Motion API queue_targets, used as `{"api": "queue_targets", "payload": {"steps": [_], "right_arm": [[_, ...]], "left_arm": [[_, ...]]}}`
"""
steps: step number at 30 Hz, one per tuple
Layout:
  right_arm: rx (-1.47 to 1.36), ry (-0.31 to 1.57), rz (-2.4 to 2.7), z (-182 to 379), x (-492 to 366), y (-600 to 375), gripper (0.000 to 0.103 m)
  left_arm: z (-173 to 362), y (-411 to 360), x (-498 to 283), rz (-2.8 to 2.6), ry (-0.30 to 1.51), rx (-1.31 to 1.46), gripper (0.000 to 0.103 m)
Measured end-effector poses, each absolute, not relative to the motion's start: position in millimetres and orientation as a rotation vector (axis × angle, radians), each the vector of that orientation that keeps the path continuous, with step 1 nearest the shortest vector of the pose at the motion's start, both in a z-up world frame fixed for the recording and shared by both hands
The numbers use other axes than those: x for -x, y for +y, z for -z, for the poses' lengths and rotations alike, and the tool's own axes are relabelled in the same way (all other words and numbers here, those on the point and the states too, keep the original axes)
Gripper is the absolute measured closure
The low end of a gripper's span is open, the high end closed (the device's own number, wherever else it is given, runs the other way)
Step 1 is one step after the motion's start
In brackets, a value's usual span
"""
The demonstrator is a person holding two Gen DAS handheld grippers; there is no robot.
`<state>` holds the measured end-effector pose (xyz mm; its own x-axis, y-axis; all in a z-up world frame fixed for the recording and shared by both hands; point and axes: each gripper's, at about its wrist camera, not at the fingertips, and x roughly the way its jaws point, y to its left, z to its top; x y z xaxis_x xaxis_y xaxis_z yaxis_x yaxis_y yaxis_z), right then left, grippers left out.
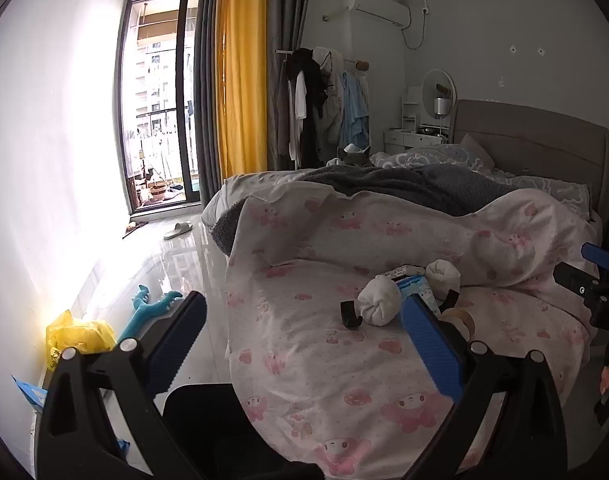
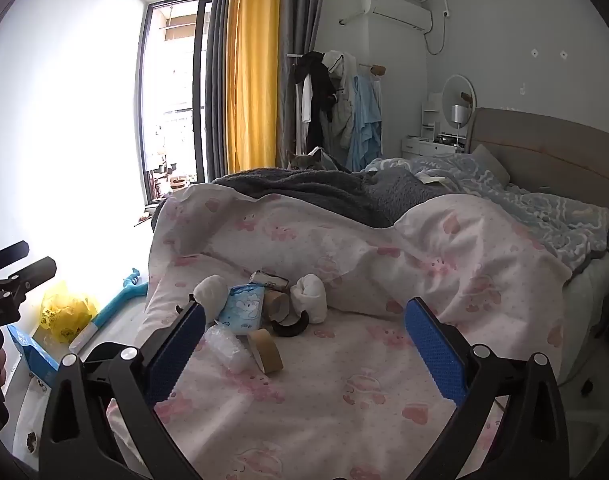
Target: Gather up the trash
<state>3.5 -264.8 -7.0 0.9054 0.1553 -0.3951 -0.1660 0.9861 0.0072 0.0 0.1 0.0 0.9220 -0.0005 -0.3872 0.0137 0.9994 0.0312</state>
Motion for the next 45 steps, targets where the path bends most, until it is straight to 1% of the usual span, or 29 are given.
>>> {"api": "queue_targets", "payload": {"steps": [45], "right_arm": [[0.016, 0.405, -0.167, 6.2, -2.2, -263.0, 0.002]], "left_arm": [[1.4, -2.1, -0.4, 0.012, 0.396, -0.030, 0.003]]}}
